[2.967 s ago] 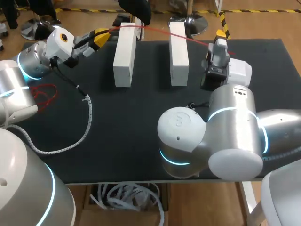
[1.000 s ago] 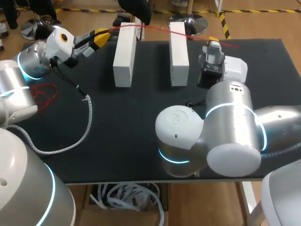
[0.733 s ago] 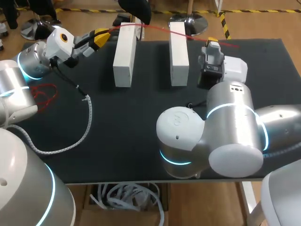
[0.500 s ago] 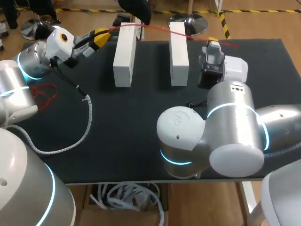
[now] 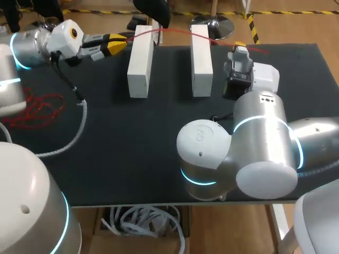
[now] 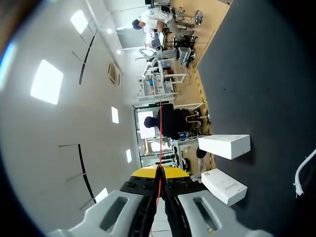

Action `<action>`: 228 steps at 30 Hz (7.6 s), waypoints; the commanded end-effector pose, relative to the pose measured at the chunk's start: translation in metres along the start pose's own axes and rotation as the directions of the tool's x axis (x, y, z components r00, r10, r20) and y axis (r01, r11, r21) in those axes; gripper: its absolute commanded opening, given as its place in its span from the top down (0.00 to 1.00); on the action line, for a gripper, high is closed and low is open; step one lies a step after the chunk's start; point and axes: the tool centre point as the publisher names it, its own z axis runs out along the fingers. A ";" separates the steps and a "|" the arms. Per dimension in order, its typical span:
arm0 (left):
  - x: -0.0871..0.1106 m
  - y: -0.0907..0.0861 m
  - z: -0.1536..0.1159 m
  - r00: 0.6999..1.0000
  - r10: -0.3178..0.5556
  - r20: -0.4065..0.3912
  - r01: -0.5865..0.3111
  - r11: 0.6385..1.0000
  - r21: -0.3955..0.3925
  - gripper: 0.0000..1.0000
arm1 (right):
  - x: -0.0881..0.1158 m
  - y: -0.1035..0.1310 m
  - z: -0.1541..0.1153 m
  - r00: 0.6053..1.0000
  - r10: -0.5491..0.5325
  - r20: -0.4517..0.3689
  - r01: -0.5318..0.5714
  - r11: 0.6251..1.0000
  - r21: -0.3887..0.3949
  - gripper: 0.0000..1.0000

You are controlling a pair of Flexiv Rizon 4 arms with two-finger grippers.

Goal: Grab the tape and strap the tape.

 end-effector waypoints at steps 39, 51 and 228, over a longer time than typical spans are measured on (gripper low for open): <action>0.024 -0.039 0.021 0.999 0.037 -0.016 -0.022 0.172 -0.985 1.00 | 0.003 0.001 0.001 1.000 -0.002 0.006 0.002 1.000 0.002 1.00; 0.026 -0.043 0.029 0.998 0.052 -0.046 -0.057 0.221 -0.974 1.00 | 0.003 0.001 0.001 1.000 -0.002 0.006 0.002 1.000 0.002 1.00; 0.029 -0.049 0.061 0.999 0.014 -0.040 -0.042 0.324 -0.945 1.00 | 0.075 -0.052 -0.023 -0.838 -0.495 -0.230 0.543 -0.801 -0.253 1.00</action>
